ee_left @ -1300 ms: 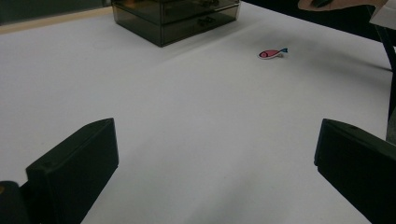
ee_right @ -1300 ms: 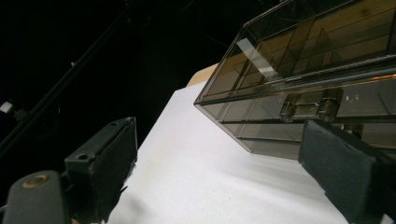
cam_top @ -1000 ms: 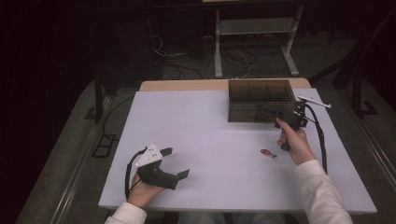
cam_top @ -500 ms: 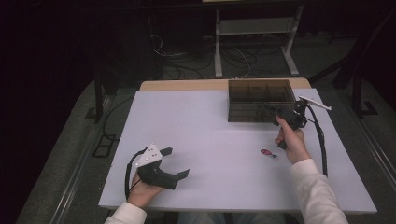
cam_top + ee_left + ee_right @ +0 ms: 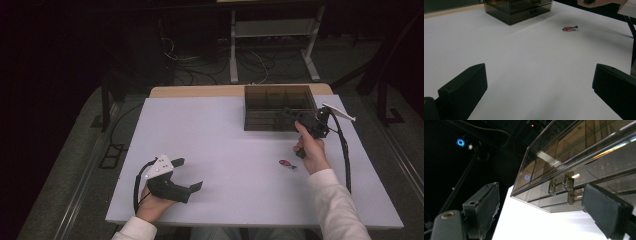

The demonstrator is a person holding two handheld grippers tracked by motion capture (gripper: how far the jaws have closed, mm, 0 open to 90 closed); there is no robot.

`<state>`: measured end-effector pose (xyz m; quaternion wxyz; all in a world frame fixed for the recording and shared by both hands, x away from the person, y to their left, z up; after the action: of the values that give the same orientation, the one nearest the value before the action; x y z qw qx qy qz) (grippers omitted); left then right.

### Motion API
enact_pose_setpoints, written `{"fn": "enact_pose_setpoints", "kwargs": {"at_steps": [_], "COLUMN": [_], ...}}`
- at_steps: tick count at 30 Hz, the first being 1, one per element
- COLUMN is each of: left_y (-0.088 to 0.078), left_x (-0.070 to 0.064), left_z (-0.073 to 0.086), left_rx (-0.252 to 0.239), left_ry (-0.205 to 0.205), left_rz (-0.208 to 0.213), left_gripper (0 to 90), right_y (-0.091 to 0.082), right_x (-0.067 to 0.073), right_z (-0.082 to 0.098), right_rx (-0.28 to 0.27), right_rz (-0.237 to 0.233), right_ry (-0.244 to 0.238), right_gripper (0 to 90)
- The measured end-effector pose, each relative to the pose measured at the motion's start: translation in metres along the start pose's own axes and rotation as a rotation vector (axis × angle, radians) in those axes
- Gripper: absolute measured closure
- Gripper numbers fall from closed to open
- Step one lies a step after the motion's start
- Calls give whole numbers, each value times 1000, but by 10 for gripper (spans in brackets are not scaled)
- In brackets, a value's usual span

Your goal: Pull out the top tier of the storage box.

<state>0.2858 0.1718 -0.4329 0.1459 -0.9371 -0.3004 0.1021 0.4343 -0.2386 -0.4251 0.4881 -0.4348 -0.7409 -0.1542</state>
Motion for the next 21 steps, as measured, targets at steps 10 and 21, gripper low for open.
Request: {"fn": "enact_pose_setpoints", "kwargs": {"at_steps": [10, 21], "left_y": [0, 0], "left_x": [0, 0], "left_z": [0, 0], "left_rx": [1, 1], "left_ry": [0, 0], "left_rz": [1, 2], "left_gripper": [0, 0], "right_y": [0, 4], "right_x": [-8, -10], "right_z": [1, 4], "right_rx": [-11, -10], "right_rz": [30, 59], "right_ry": [52, 97], "right_gripper": [224, 343]}}
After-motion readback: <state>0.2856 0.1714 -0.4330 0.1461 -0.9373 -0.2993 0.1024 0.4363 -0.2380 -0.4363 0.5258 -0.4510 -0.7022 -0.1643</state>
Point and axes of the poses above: each handheld gripper's, and its own axes: y roughly forward along the jaws, z roughly out of its underside, x roughly to its left, the point moved 4 cm from there along y, roughly forward along the jaws, and after that the axes turned 6 degrees about -x, right-handed, at the moved point
